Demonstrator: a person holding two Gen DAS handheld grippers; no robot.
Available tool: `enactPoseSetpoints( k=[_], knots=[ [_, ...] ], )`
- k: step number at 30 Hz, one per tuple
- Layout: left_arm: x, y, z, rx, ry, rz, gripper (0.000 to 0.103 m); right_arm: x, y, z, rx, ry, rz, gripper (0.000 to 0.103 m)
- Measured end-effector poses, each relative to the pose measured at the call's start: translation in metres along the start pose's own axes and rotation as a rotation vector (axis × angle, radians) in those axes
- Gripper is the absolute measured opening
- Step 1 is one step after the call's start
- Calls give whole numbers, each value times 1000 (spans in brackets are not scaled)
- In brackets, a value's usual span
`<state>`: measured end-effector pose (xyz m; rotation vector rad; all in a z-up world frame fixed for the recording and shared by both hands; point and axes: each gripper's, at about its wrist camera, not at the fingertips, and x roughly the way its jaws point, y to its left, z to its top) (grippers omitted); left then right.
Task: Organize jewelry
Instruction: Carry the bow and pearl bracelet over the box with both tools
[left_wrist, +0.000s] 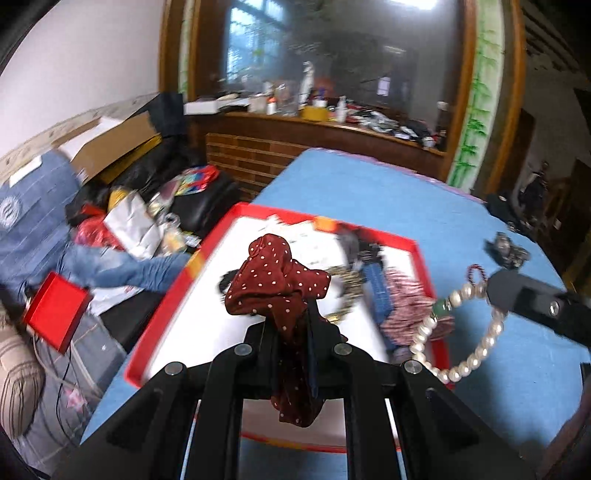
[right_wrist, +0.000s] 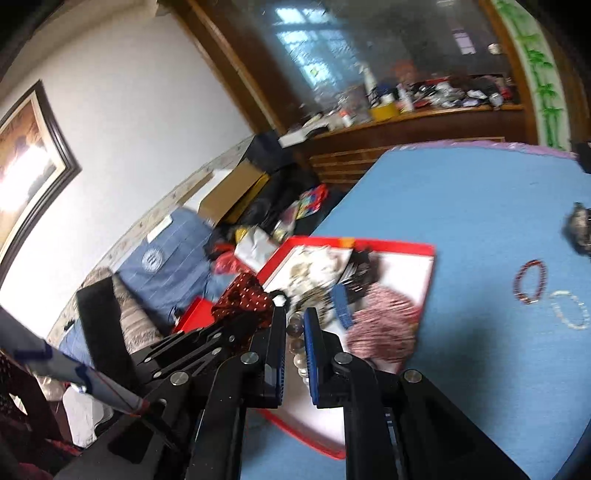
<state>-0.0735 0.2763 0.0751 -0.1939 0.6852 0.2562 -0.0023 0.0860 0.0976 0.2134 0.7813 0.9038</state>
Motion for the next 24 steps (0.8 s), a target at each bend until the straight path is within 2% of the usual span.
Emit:
enactPoseSetpoints(
  k=[4, 10, 24],
  knots=[
    [10, 20, -5, -23, 18, 29, 11, 29, 13, -2, -17, 50, 7, 11],
    [23, 34, -8, -45, 41, 35, 11, 55, 20, -1, -19, 89, 19, 11],
    [37, 42, -12, -52, 74, 42, 12, 77, 12, -3, 1, 128, 1, 12]
  ],
)
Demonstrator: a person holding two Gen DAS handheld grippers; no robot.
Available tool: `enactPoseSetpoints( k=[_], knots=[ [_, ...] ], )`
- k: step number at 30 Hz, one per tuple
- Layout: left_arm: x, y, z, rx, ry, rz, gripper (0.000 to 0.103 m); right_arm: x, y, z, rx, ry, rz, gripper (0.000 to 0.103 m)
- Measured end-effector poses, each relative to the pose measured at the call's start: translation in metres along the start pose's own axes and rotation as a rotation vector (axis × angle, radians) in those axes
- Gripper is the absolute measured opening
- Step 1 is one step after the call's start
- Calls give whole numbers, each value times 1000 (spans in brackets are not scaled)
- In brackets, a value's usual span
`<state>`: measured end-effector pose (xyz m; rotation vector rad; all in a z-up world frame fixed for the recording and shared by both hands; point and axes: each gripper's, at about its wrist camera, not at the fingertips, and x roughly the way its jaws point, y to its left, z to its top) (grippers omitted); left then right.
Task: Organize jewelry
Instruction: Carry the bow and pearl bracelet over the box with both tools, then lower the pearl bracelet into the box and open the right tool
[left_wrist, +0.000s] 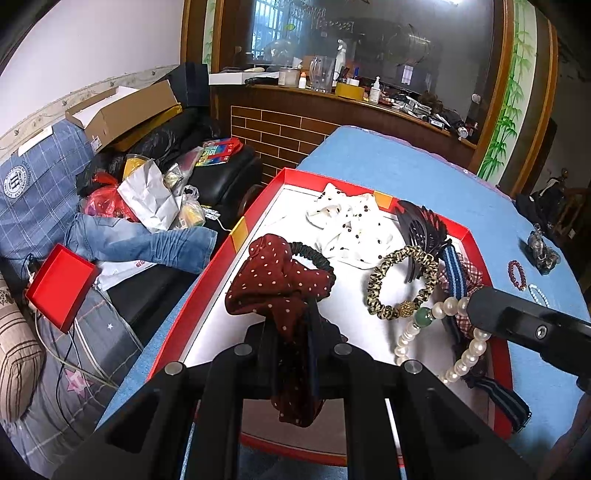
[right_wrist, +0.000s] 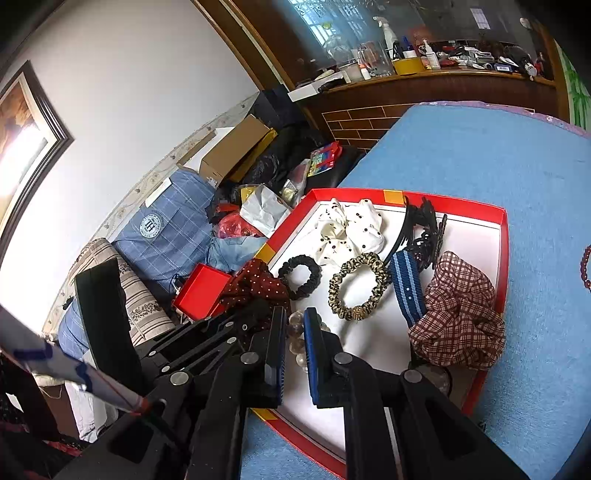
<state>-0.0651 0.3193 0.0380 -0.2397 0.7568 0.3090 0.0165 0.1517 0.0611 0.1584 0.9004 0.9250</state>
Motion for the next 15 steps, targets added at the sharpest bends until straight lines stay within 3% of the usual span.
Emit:
enactPoseSetpoints(
  k=[15],
  knots=[
    [6, -3, -2, 11, 23, 6, 12, 2, -6, -2, 12, 11, -16, 12]
  ],
)
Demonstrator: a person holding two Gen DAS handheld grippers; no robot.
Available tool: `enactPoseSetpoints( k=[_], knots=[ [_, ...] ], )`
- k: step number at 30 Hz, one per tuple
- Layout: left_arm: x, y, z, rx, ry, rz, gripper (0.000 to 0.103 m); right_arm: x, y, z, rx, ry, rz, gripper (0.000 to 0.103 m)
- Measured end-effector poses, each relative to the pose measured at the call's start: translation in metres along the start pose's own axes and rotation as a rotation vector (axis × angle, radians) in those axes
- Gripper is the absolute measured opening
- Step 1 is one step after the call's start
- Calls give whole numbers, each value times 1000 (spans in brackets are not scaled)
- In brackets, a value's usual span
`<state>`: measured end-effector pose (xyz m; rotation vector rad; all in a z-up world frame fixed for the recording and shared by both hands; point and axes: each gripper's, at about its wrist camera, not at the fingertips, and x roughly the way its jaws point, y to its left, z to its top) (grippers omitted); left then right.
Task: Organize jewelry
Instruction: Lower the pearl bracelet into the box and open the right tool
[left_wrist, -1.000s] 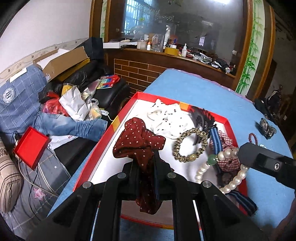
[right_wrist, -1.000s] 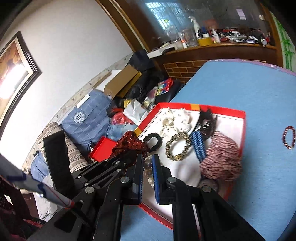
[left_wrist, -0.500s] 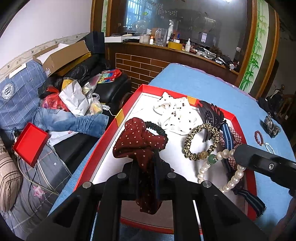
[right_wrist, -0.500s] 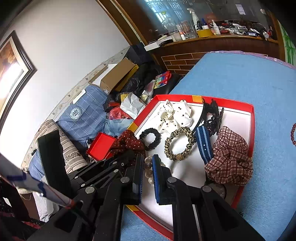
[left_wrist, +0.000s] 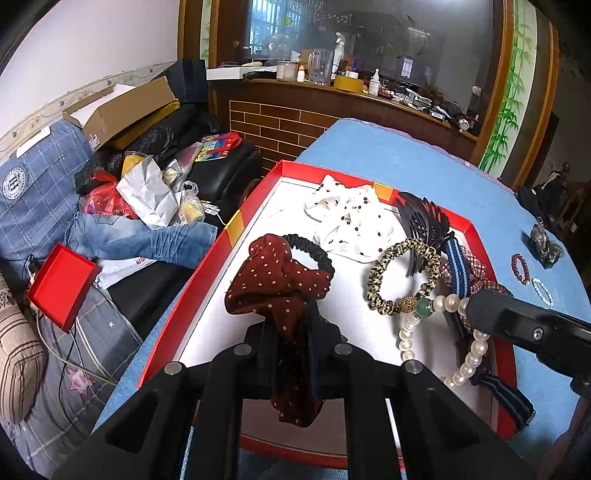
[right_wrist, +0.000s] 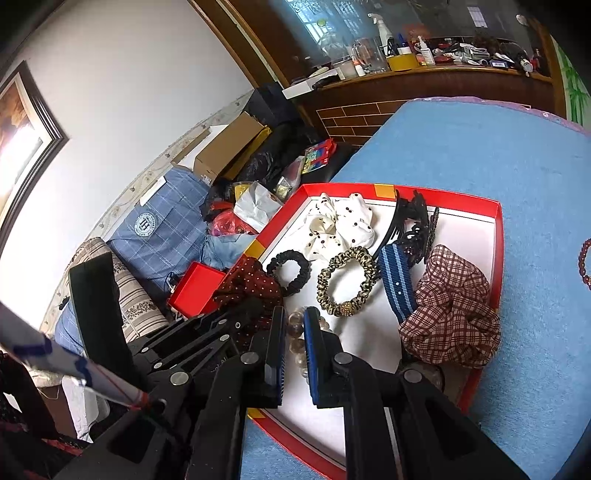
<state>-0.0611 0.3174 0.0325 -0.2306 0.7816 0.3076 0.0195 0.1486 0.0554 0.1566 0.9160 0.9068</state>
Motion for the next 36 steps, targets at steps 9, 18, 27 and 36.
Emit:
enactPoseSetpoints(
  k=[9, 18, 27, 36],
  knots=[
    [2, -2, -1, 5, 7, 6, 12, 1, -5, -1, 9, 0, -25, 12],
    [6, -3, -3, 12, 22, 15, 12, 1, -11, -3, 17, 4, -49, 12],
    [6, -4, -3, 11, 25, 16, 12, 0, -13, -5, 11, 5, -76, 12],
    [10, -7, -5, 18, 31, 21, 12, 2, -17, -7, 11, 11, -110, 12]
  ],
)
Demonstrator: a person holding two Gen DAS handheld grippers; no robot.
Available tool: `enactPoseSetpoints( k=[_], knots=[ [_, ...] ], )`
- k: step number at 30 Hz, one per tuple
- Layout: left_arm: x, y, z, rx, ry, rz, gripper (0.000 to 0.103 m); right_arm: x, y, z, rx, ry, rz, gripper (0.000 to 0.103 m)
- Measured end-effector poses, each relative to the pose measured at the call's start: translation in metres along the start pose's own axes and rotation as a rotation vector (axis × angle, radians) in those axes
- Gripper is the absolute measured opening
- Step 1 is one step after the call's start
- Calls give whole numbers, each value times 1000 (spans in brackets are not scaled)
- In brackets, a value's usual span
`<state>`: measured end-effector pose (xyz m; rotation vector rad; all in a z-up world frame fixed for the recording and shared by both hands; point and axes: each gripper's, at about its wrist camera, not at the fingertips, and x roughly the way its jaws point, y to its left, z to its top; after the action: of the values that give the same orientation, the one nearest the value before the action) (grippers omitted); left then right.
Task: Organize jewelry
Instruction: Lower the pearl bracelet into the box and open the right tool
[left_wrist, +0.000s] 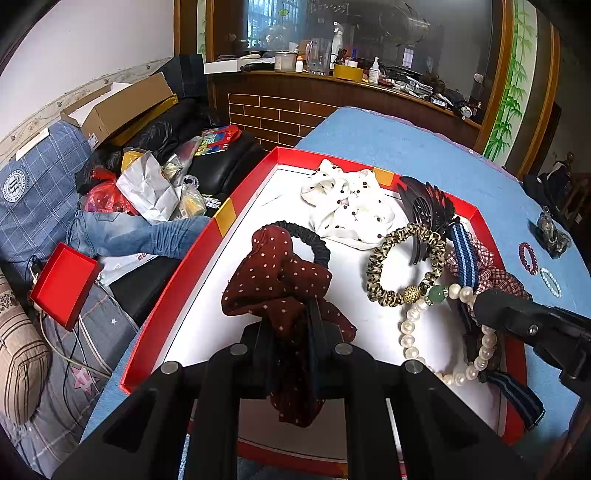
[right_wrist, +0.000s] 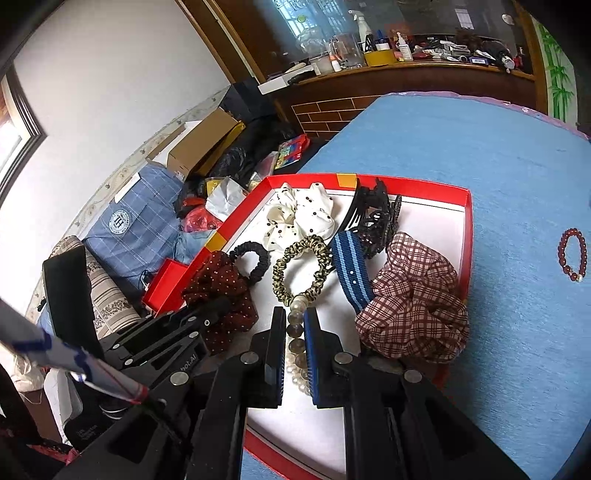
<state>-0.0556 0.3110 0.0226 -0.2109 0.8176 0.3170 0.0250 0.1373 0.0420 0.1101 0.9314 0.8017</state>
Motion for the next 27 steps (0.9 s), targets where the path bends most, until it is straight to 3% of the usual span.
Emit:
enactPoseSetpoints(
  k=[27],
  knots=[
    [7, 0, 1, 5, 19, 0, 19, 13, -9, -7, 10, 39, -58, 12]
  ],
)
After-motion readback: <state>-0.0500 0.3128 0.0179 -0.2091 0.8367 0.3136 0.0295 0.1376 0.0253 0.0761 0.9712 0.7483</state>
